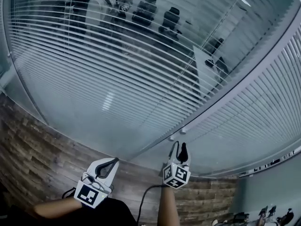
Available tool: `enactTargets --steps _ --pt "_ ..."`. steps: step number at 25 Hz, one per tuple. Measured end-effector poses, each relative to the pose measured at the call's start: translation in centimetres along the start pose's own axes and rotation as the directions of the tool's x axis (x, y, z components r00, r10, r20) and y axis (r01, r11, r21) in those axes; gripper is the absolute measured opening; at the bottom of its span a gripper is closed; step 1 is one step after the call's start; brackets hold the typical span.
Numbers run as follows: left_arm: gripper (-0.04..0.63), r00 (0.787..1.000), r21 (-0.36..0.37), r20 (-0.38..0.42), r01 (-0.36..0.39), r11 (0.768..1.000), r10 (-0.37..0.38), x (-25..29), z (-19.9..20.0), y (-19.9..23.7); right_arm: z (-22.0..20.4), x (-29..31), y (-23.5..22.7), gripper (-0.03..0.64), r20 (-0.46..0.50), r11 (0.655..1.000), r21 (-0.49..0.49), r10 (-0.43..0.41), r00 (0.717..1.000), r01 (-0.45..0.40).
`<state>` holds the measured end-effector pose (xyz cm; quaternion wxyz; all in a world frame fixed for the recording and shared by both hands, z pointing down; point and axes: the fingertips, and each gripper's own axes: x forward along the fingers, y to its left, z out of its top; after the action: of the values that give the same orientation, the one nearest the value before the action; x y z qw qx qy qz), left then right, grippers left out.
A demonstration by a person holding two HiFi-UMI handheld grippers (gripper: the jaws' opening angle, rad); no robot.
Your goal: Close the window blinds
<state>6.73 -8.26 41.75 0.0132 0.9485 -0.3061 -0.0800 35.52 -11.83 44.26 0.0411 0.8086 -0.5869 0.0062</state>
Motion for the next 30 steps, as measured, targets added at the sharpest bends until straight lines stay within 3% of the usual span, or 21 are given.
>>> enactTargets --steps 11,16,22,27,30 --pt "0.002 0.995 -0.027 -0.043 -0.093 0.995 0.092 1.3 -1.3 2.1 0.2 5.6 -1.9 0.166 -0.028 0.998 -0.068 -0.002 1.000 0.000" --pt "0.002 0.994 -0.024 -0.042 -0.105 0.994 0.103 1.5 -1.3 2.2 0.4 6.1 -1.7 0.130 -0.032 0.991 -0.135 -0.006 0.999 0.001" --pt "0.002 0.995 -0.027 -0.048 -0.090 0.996 0.089 1.6 -1.4 1.7 0.3 6.2 -1.8 0.127 -0.019 0.999 -0.041 -0.012 1.000 0.011" --pt "0.002 0.996 -0.021 -0.047 -0.073 0.997 0.072 1.4 -1.2 1.6 0.4 6.1 -2.0 0.126 0.005 0.993 0.120 0.005 1.000 -0.005" --pt "0.002 0.997 -0.019 -0.045 -0.070 0.997 0.069 1.3 -1.1 1.6 0.4 6.1 -2.0 0.126 0.009 0.993 0.120 -0.002 1.000 0.001"
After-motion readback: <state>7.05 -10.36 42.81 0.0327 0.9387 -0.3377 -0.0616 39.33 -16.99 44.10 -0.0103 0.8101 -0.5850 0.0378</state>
